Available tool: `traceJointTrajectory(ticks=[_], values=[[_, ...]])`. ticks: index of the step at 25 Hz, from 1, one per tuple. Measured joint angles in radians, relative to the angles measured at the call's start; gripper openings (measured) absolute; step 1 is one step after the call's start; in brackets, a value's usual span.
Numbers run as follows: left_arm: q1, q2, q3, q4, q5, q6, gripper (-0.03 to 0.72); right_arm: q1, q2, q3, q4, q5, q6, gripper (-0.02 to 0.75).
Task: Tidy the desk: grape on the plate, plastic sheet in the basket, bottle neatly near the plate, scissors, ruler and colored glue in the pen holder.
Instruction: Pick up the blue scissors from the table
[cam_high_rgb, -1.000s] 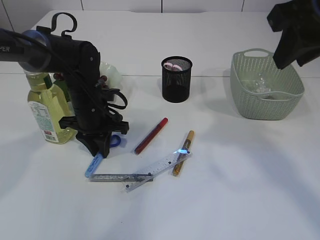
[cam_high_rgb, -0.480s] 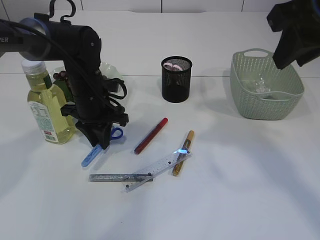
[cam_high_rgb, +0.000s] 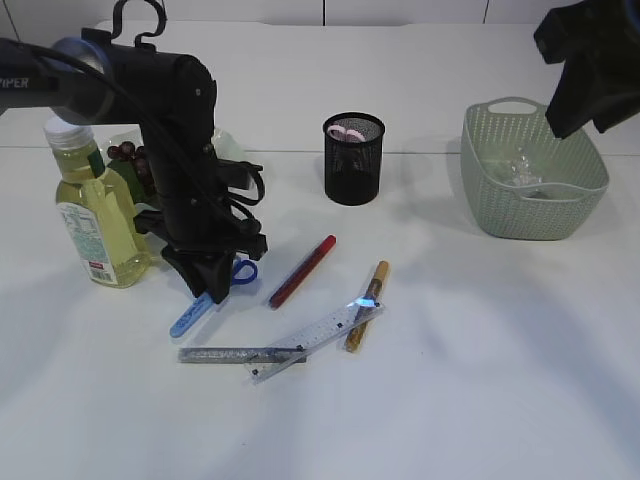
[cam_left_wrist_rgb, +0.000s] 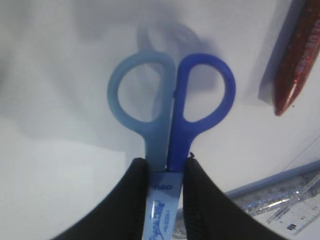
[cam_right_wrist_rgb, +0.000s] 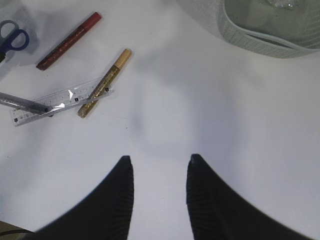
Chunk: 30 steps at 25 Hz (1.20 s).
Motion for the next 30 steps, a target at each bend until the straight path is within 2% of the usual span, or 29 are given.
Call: traceJointTrajectory(ticks=[12, 24, 30], values=[[-0.012, -0.009, 0.000, 0.022, 0.003, 0.000, 0.154, 0.000, 0.000, 0.000, 0.000, 0.000, 0.000, 0.297], [-0.020, -0.156, 0.000, 0.008, 0.013, 0.000, 0.154, 0.000, 0.000, 0.000, 0.000, 0.000, 0.000, 0.297], [-0.051, -0.214, 0.000, 0.006, 0.014, 0.000, 0.154, 0.000, 0.000, 0.000, 0.000, 0.000, 0.000, 0.297]])
